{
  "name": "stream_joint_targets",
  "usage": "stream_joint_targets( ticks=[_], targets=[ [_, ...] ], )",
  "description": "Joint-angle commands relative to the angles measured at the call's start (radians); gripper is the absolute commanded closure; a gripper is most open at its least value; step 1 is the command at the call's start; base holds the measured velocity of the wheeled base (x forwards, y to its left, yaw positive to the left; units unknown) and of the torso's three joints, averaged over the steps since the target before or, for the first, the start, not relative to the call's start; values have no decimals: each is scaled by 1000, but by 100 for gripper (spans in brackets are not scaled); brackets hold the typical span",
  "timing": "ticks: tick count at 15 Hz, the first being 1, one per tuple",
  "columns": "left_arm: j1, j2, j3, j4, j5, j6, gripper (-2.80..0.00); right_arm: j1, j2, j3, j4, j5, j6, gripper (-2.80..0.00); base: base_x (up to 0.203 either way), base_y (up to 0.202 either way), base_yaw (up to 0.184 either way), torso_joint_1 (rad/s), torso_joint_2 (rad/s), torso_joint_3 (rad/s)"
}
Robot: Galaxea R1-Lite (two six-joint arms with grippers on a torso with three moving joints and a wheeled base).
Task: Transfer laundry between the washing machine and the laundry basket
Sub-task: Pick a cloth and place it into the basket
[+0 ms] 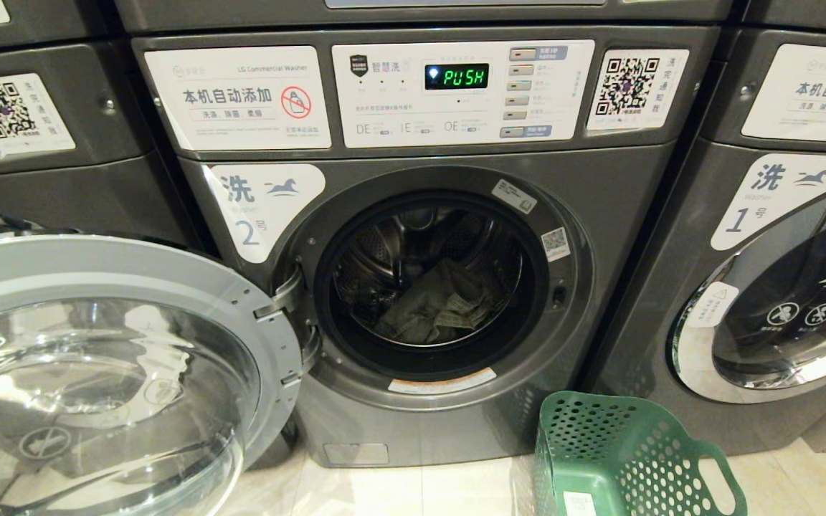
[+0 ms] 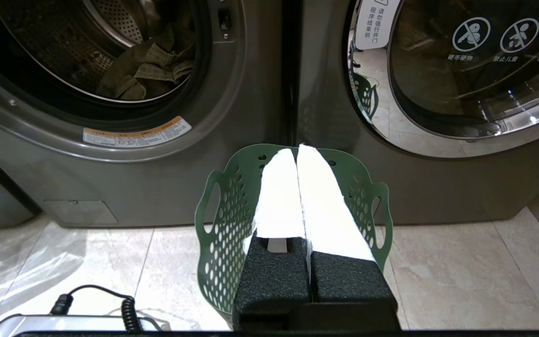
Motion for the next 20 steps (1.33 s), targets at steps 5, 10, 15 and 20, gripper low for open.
stream_joint_targets(
  ticks=[5,10,15,20],
  targets=[
    [0,2,0,0,-1,1,0,0,1,0,0,0,0,0,0,0,0,0,0,0],
    [0,2,0,0,-1,2,0,0,1,0,0,0,-6,0,-1,-1,46,0,2,-1],
    [0,2,0,0,-1,2,0,0,1,0,0,1,-1,0,1,-9,176,3,2,3],
    [0,1,0,0,-1,2,0,0,0,0,0,0,-5,0,1,-4,70,2,4,2]
  ],
)
